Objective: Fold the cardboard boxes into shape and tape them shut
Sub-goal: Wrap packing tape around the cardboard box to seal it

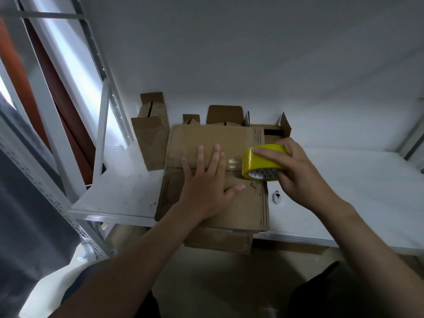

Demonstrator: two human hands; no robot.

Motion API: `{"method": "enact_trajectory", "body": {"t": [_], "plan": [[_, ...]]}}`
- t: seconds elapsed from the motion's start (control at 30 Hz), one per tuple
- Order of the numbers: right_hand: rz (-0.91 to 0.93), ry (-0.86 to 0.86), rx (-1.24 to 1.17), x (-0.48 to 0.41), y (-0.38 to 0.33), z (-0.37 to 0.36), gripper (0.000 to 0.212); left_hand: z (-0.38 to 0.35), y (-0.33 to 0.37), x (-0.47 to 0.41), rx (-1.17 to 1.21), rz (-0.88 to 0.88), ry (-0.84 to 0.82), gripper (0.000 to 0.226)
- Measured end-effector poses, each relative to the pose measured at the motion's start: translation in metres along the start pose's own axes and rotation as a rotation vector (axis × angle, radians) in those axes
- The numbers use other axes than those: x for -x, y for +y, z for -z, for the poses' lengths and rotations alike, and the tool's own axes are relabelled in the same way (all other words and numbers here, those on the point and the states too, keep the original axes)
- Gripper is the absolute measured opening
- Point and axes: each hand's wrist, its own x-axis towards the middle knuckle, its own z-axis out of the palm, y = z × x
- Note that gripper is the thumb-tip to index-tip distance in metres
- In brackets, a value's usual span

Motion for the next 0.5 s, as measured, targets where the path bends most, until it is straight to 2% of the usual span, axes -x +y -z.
{"method": "enact_trajectory", "body": {"t": [0.07,0.13,0.23,0.33,0.5], "plan": [[0.012,-0.03,0.072,0.0,0.0,-0.001,0.092,-0.006,0.014,-0.004,-0.039,-0.026,0.023,0.104],[0.018,-0.051,0.067,0.002,0.0,0.0,0.096,-0.01,0.021,-0.006,-0.049,-0.021,0.032,0.104],[0.025,-0.03,-0.015,0.005,0.005,0.01,0.08,-0.012,0.016,-0.004,-0.071,-0.002,0.033,0.107],[0.077,0.002,0.128,0.009,0.012,0.025,0.059,-0.009,0.014,-0.002,-0.063,0.011,0.007,0.111],[0.053,-0.045,0.269,0.026,0.035,0.037,0.058,-0.008,0.016,-0.001,-0.055,0.028,-0.007,0.111]]}}
